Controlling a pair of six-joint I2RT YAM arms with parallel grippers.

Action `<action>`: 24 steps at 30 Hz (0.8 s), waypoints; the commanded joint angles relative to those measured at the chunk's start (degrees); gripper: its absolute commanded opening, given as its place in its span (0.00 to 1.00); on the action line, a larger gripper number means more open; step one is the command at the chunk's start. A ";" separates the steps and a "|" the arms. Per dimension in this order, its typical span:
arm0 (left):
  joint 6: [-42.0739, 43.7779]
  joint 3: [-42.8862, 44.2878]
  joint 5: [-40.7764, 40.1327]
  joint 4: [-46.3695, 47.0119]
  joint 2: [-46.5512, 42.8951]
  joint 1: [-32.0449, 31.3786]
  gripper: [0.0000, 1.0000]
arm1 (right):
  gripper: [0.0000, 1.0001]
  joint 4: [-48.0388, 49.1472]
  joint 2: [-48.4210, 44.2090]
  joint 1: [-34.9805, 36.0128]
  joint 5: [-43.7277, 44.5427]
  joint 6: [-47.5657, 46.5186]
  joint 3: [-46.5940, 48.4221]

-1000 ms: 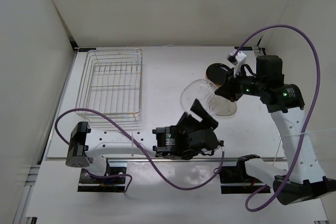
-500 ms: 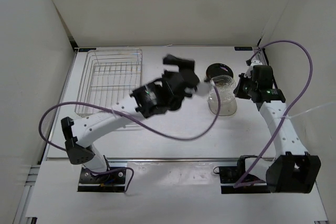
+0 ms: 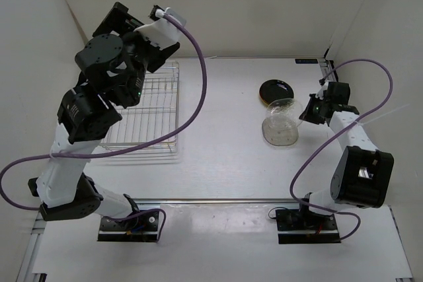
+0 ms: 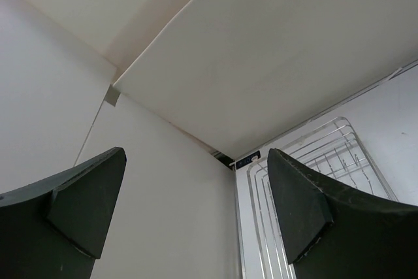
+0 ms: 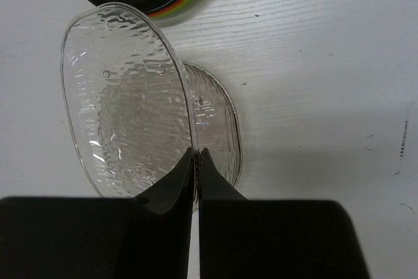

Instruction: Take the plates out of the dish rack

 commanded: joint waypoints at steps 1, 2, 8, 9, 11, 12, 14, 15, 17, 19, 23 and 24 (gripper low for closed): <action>-1.91 1.21 1.29 -3.91 1.23 0.22 1.00 | 0.00 1.87 0.90 -0.15 -4.13 -2.38 2.66; -1.91 1.22 1.29 -3.91 1.75 0.22 1.00 | 0.00 1.86 1.60 -0.15 -4.13 -2.99 2.66; -3.57 2.54 2.43 -6.38 4.74 0.22 1.00 | 0.00 1.86 3.46 -0.15 -5.18 -5.45 1.97; -4.27 2.54 2.43 -7.25 4.75 0.22 1.00 | 0.00 1.34 4.15 -0.15 -5.19 -6.07 1.96; -4.90 2.54 2.43 -7.96 6.23 0.22 1.00 | 0.00 0.72 4.77 -0.15 -5.19 -6.07 1.35; -5.42 2.54 2.96 -8.48 6.24 0.22 1.00 | 0.00 0.72 4.77 -0.15 -5.19 -6.07 1.34; -5.42 3.07 2.96 -8.48 7.38 0.22 1.00 | 0.00 0.72 4.77 -0.15 -4.66 -6.60 0.65; -5.42 3.94 2.96 -8.48 7.38 0.22 1.00 | 0.00 0.72 4.16 -0.67 -4.66 -6.60 0.03; -5.42 4.47 3.49 -8.48 7.91 0.22 1.00 | 0.00 0.72 3.64 -0.68 -4.66 -6.60 -0.76; -5.42 5.08 3.49 -8.48 7.91 0.22 1.00 | 0.00 1.24 3.02 -0.68 -4.66 -5.99 -1.64; -5.42 5.61 3.49 -8.48 8.44 0.22 1.00 | 0.00 1.86 2.40 -1.20 -4.66 -5.46 -2.87; -5.42 6.14 3.49 -9.18 8.44 0.22 1.00 | 0.00 1.86 2.40 -1.81 -4.66 -5.46 -2.87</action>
